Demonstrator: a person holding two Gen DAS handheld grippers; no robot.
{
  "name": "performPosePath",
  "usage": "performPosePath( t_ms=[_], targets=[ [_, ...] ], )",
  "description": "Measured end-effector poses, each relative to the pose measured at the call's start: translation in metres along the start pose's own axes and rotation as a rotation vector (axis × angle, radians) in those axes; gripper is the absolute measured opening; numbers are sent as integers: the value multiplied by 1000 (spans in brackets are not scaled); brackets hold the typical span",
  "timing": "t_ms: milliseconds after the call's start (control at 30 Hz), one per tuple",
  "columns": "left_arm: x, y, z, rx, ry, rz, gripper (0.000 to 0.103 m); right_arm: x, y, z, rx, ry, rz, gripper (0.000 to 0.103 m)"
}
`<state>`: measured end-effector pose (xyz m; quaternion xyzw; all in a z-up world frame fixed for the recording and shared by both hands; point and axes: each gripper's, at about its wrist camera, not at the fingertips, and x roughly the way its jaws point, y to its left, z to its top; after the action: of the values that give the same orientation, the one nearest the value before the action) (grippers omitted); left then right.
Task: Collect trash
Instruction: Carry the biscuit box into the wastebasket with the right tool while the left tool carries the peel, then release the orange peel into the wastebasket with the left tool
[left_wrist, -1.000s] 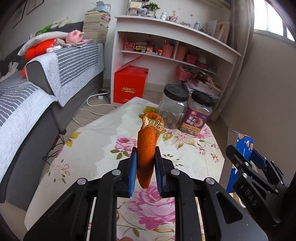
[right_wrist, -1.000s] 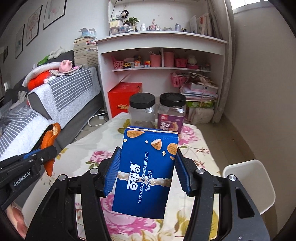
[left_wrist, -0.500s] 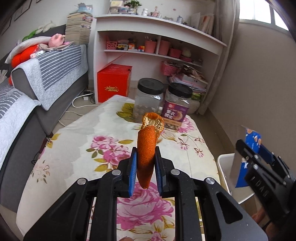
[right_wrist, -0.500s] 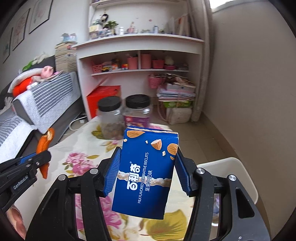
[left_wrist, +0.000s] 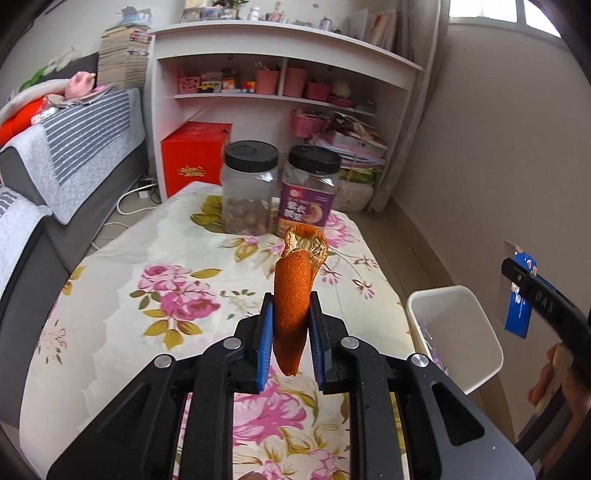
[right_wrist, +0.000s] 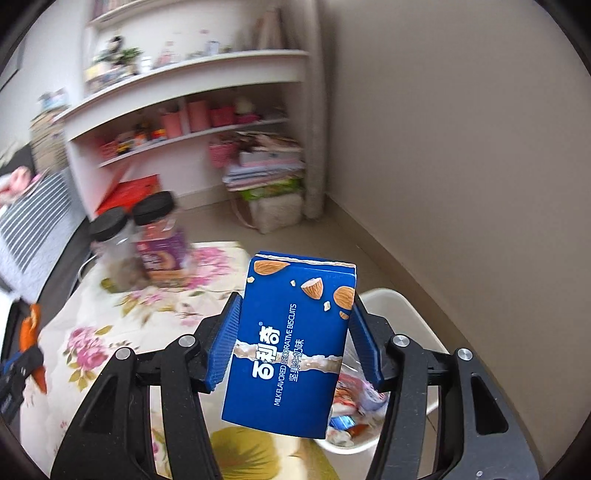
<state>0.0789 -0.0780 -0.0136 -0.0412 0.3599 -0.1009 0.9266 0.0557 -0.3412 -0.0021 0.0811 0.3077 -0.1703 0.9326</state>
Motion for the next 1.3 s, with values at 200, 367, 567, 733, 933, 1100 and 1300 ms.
performPosePath(
  t_ms=[200, 367, 567, 733, 933, 1100, 1300],
  targets=[
    [10, -21, -3, 21, 24, -29, 18, 19, -50, 8, 125, 63, -52, 64],
    [19, -41, -3, 28, 51, -69, 18, 11, -81, 14, 205, 43, -102, 86],
    [35, -81, -5, 53, 92, -136, 18, 1, -105, 19, 246, 18, -132, 91],
    [48, -127, -5, 100, 123, -197, 18, -10, -123, 22, 299, -5, -131, 94],
    [62, -186, -2, 140, 166, -283, 19, -22, -147, 26, 358, -38, -143, 95],
    [77, -234, -4, 179, 219, -352, 19, -29, -175, 27, 437, -60, -152, 96],
    [92, -262, -5, 185, 266, -386, 51, -32, -193, 27, 479, -72, -157, 96]
  ],
)
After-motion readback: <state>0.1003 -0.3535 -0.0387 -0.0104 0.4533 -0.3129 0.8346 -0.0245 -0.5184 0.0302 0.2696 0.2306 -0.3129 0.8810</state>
